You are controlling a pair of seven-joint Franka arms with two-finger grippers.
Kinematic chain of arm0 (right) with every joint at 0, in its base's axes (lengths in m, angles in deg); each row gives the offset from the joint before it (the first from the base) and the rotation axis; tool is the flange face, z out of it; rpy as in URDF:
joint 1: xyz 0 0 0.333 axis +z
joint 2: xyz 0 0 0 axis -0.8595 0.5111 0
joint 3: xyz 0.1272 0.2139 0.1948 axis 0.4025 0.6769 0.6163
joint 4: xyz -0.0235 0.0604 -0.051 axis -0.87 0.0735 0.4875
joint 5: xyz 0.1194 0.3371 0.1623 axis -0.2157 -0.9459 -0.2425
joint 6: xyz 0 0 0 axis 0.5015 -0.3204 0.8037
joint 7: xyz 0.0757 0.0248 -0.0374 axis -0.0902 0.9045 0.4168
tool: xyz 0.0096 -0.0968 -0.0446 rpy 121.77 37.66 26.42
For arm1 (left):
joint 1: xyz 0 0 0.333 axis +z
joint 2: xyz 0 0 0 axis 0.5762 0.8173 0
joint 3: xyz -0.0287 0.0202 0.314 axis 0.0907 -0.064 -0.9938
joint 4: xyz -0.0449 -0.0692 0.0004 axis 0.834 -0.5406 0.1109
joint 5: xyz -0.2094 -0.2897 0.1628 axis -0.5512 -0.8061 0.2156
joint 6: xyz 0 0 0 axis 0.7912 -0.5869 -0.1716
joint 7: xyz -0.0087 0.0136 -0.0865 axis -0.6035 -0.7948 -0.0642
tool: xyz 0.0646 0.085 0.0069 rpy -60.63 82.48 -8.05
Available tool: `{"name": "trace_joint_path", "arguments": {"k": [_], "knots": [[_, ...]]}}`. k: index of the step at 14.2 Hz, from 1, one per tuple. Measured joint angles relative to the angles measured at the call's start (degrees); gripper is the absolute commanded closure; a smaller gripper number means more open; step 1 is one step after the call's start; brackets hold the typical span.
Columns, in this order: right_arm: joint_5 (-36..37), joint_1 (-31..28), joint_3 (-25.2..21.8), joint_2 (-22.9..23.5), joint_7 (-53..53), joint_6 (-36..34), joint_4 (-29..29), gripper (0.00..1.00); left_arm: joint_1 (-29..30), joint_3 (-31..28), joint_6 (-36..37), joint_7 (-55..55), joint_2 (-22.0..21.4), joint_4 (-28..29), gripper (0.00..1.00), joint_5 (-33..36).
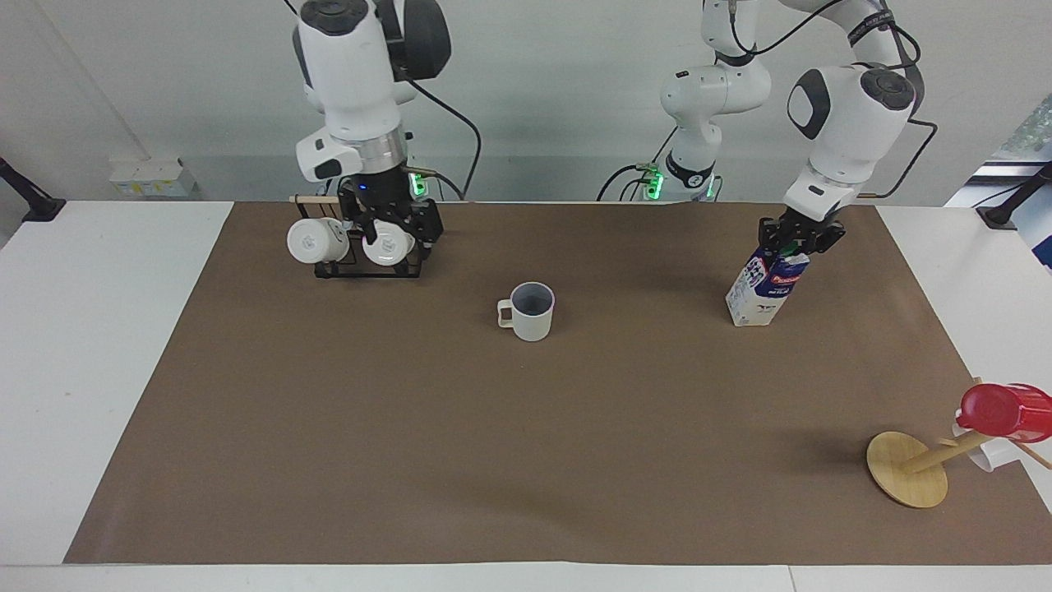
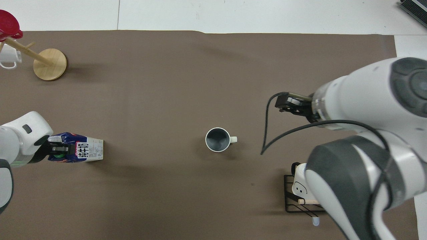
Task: Place cup and milk on table
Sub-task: 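Carry the milk carton with the left gripper beside the white mug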
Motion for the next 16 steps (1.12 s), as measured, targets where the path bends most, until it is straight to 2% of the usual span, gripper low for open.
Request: {"name": "trace_joint_path", "arguments": {"k": [2,6,8,11,16], "knots": [[-0.2,-4.2,-0.2,-1.7,5.1,-1.8,0.6,0.00,-1.6,0.7,1.3,4.1,1.2,-3.3,0.51,0.0],[0.1,-10.6,-0.4,-0.9,14.5,-1.8,-0.5,0.00,-10.0,1.3,4.7,16.0,4.6,-10.1,0.52,0.0],[1.4,-11.1,-0.4,0.8,15.6,-3.1,-3.5,0.00,-14.7,1.4,4.8,21.5,5.4,-11.2,0.52,0.0],[2.0,-11.3,-0.4,3.3,15.6,-8.7,-9.6,0.00,-21.2,1.6,4.8,28.3,5.7,-11.7,0.53,0.0],[2.0,-12.1,-0.4,4.1,15.6,-9.4,-10.9,0.00,-28.5,1.6,4.8,35.7,6.7,-13.4,0.53,0.2]]}}
